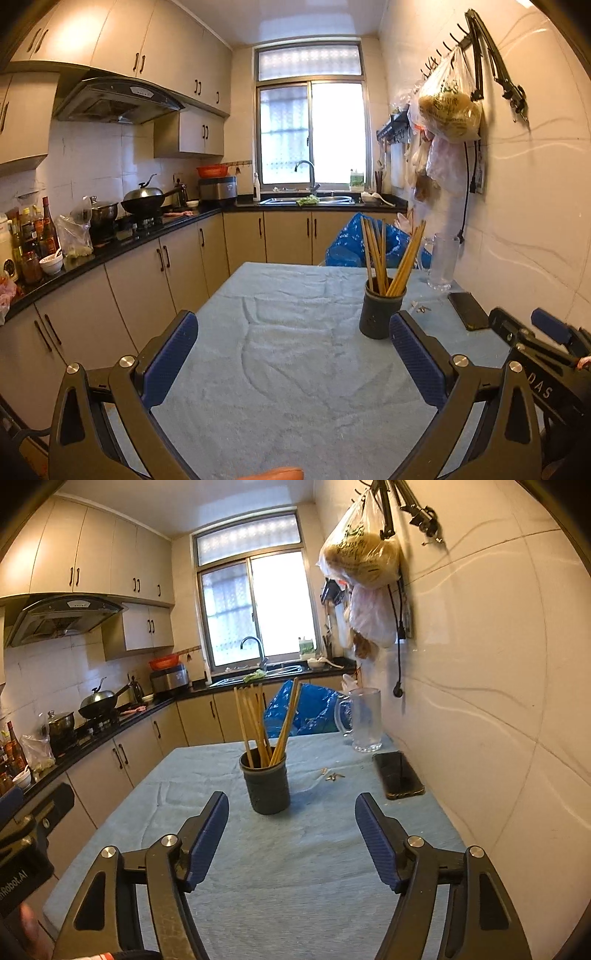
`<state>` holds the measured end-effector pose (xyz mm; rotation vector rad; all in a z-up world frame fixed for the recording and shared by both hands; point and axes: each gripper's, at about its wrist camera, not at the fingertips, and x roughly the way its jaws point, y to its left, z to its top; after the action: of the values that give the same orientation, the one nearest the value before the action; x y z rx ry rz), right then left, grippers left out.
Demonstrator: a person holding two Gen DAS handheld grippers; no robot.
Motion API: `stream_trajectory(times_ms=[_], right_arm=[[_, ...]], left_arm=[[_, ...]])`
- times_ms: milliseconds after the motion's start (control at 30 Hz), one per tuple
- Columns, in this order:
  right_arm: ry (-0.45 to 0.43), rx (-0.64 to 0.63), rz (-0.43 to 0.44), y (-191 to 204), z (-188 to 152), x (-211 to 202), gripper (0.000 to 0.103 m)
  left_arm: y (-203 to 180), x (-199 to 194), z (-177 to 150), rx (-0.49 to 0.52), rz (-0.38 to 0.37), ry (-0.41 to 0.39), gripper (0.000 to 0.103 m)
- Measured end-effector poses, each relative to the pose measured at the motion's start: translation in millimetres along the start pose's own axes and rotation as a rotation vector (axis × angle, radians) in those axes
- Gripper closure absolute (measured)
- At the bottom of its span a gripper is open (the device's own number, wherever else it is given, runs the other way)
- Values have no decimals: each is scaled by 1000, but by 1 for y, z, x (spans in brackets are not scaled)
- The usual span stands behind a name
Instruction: Organize utensils
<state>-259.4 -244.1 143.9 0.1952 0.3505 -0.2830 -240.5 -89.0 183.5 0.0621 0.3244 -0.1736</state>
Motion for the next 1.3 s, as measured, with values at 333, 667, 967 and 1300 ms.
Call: stream_trajectory(times_ms=[333,667,967,1300], right_arm=[[-3,22,-19,-7,-4,-7,25],[37,14,-36,-6,-10,5,23],[61,-3,-60,-7,-13,20,22],[96,-48,-90,-5,-15,39,21]], left_arm=[[-10,1,-9,24,-31,65,0],[-14,17,-20,29,-58,151,0],[-17,38,-26,18,-83,227,0],[-22,62,-29,12,-104,294,0]])
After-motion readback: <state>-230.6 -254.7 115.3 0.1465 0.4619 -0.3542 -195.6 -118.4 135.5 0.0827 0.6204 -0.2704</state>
